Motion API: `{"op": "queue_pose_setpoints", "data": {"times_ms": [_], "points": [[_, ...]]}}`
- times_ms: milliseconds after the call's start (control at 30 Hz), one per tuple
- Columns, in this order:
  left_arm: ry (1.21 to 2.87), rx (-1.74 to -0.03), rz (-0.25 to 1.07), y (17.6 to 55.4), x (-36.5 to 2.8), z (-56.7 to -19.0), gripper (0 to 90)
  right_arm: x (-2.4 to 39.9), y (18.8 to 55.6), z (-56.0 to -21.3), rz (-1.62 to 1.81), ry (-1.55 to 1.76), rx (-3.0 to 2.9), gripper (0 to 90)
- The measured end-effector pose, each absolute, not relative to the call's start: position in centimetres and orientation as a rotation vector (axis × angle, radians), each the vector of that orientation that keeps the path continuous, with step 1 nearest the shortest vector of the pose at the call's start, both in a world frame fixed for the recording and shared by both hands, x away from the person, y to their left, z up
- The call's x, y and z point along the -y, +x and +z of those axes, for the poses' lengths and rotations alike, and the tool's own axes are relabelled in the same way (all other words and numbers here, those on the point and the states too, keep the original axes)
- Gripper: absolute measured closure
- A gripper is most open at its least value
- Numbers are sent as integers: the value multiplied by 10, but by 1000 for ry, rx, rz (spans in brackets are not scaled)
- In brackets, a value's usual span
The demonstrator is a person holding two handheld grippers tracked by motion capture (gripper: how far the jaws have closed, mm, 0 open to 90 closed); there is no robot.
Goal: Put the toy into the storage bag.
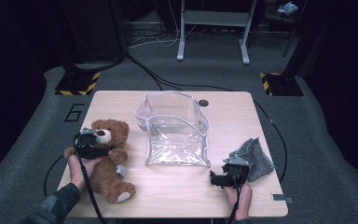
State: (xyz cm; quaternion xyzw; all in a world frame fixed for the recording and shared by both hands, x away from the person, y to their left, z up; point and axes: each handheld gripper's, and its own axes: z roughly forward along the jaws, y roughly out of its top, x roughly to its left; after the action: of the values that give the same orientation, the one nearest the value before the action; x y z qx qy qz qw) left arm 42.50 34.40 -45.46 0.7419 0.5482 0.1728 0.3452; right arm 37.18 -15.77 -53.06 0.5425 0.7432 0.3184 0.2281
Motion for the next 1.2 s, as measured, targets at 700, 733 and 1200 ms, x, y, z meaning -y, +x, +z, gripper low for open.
{"op": "queue_pose_setpoints", "data": {"times_ms": [700, 733, 1200], "points": [[1765, -1323, 592, 421, -355, -407, 455, 158, 372, -531, 878, 1491, -2050, 0], [1771, -1321, 597, 421, -356, -405, 455, 159, 372, -530, 874, 1479, -2065, 0], [1741, -1302, 680, 437, -356, -379, 458, 159, 373, -530, 883, 1483, -2066, 0]]}}
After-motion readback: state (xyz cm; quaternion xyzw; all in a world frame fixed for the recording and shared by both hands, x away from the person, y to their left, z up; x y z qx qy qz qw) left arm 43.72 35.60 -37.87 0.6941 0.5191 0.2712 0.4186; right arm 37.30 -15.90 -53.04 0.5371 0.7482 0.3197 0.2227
